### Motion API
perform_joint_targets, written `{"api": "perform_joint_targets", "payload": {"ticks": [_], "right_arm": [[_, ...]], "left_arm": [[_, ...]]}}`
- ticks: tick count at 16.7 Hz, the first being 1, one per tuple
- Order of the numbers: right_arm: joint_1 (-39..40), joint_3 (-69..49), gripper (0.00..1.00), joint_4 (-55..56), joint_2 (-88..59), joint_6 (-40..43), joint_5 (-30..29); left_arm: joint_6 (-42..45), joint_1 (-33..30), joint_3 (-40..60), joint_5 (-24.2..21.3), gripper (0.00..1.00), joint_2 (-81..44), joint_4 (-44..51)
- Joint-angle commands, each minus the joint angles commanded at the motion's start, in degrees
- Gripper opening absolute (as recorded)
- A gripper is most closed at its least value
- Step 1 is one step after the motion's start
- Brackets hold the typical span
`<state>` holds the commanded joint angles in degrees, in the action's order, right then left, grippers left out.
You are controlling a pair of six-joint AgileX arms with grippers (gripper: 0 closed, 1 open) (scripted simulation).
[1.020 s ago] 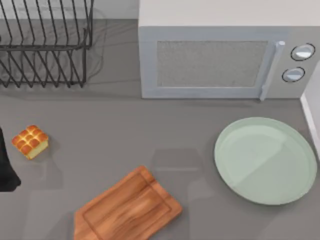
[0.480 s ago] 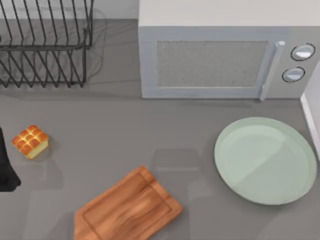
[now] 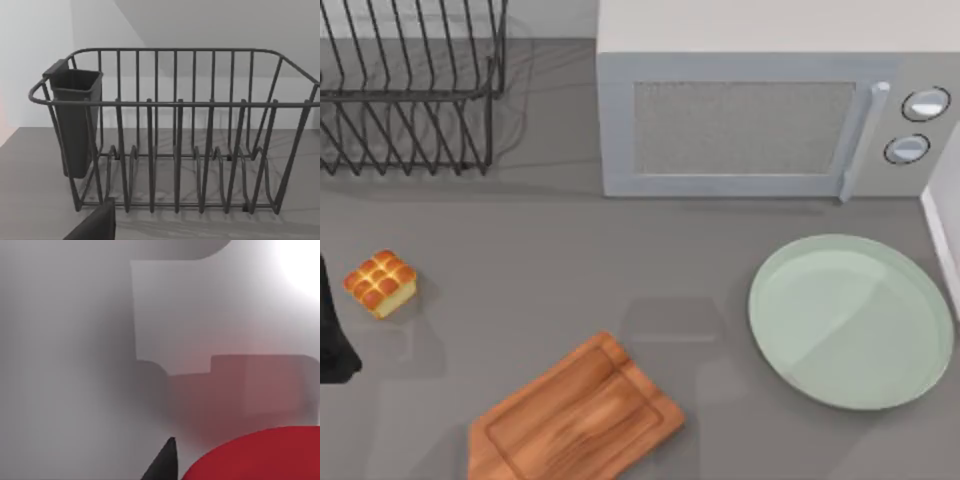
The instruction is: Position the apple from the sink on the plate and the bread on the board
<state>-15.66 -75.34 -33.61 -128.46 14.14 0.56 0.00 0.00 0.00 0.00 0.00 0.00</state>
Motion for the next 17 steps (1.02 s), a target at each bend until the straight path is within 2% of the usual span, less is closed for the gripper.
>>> {"api": "perform_joint_targets", "payload": {"ticks": [7, 13, 17], "right_arm": [[-0.03, -5.73, 0.00, -15.84, 9.59, 0.15, 0.09], [0.05, -5.95, 0.00, -16.46, 10.11, 0.02, 0.12], [3.38, -6.36, 0.00, -19.64, 13.01, -2.94, -0.13]], "left_arm": [[0.00, 0.00, 0.00, 0.00, 1.00, 0.00, 0.00], [0.00, 0.00, 0.00, 0.00, 1.00, 0.00, 0.00], [0.00, 0.00, 0.00, 0.00, 1.00, 0.00, 0.00]]}}
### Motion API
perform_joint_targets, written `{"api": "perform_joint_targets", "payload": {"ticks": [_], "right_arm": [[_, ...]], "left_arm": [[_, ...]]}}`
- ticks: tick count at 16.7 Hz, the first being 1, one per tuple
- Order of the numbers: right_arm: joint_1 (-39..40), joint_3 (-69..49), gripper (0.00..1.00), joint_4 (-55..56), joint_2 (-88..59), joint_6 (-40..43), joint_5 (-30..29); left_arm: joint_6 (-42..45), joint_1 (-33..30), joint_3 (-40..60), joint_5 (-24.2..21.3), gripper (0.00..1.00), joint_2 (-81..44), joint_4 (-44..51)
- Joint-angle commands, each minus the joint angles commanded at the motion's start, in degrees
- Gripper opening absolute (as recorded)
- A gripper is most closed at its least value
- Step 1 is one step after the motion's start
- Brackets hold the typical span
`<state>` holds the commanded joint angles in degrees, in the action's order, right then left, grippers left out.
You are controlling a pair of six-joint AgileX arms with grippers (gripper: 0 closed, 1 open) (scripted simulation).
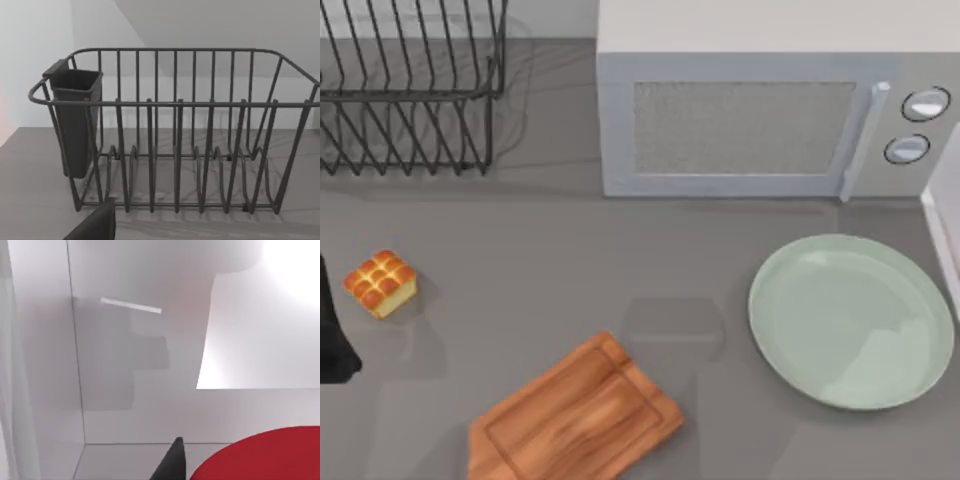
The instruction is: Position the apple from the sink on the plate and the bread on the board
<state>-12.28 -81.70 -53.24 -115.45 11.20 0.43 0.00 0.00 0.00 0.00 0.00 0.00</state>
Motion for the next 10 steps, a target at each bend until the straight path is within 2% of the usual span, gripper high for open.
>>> {"api": "perform_joint_targets", "payload": {"ticks": [10], "right_arm": [[20.90, 2.98, 0.00, -15.72, 7.36, -19.41, -0.39]], "left_arm": [[0.00, 0.00, 0.00, 0.00, 1.00, 0.00, 0.00]]}}
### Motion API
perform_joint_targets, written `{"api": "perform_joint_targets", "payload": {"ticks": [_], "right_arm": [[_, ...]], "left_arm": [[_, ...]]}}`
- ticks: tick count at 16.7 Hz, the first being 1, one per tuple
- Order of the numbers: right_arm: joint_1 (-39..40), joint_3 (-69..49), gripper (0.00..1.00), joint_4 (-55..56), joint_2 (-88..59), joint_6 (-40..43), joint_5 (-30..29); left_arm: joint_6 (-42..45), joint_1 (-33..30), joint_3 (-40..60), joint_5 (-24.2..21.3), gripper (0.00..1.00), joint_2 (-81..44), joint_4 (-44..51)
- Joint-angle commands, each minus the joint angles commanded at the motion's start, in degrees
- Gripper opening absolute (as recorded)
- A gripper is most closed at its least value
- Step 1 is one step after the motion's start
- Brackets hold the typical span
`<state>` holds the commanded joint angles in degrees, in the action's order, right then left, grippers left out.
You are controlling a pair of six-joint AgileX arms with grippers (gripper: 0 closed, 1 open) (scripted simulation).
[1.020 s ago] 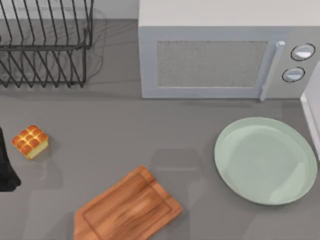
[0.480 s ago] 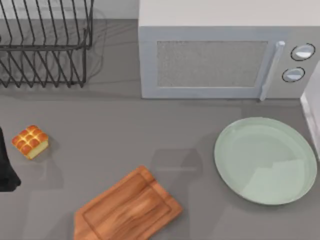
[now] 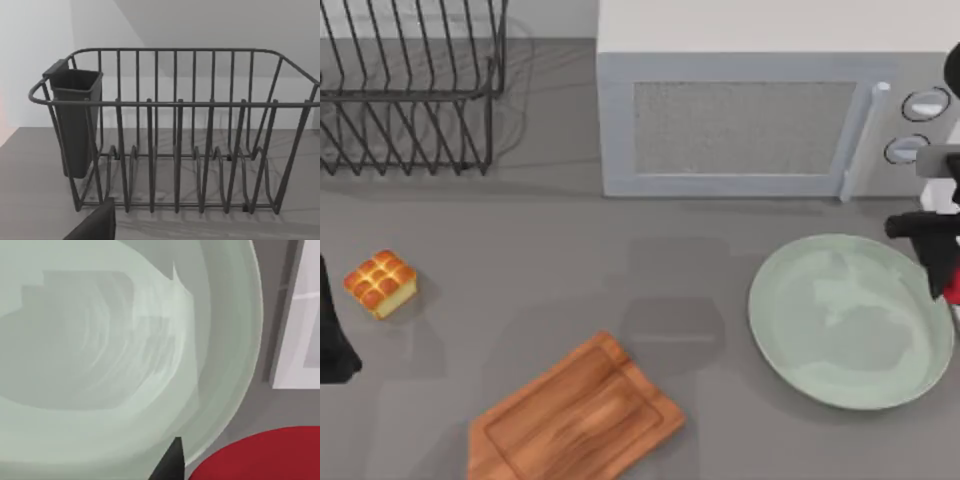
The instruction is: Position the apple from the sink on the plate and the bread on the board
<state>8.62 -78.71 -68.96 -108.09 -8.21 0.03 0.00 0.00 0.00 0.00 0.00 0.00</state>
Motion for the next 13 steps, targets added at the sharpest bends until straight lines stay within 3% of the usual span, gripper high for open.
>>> {"api": "perform_joint_targets", "payload": {"ticks": [7, 13], "right_arm": [[12.21, -5.53, 0.00, -2.21, 2.23, -12.78, -0.01], [13.90, -7.60, 0.00, -1.59, 2.31, -15.13, -0.06]], "left_arm": [[0.00, 0.00, 0.00, 0.00, 1.00, 0.00, 0.00], [0.00, 0.00, 0.00, 0.00, 1.00, 0.00, 0.00]]}}
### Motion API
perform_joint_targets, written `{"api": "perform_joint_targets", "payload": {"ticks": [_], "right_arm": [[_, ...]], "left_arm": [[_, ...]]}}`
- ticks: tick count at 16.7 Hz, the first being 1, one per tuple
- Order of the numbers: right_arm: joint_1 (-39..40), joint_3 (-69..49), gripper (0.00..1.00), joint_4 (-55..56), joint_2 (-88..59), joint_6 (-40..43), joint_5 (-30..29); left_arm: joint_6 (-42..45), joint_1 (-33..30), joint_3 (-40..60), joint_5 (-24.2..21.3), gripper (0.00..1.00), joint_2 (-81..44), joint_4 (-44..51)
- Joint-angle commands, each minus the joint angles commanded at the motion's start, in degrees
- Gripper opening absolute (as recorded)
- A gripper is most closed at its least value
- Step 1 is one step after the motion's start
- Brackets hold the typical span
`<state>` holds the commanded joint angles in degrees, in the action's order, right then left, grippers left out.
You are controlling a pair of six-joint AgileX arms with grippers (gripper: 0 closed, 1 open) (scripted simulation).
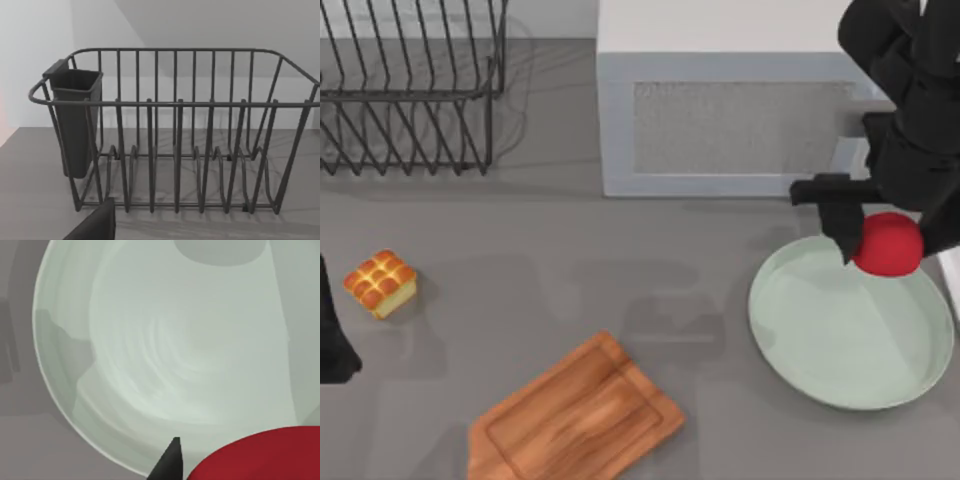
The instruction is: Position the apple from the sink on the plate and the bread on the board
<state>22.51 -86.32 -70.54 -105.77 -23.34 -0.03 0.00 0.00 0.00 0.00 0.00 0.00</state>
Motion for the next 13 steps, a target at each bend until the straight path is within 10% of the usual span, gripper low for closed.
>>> {"api": "perform_joint_targets", "payload": {"ticks": [2, 13], "right_arm": [[0.00, 0.00, 0.00, 0.00, 0.00, 0.00, 0.00], [0.00, 0.00, 0.83, 0.00, 0.00, 0.00, 0.00]], "left_arm": [[0.00, 0.00, 0.00, 0.00, 1.00, 0.00, 0.00], [0.00, 0.00, 0.00, 0.00, 1.00, 0.00, 0.00]]}}
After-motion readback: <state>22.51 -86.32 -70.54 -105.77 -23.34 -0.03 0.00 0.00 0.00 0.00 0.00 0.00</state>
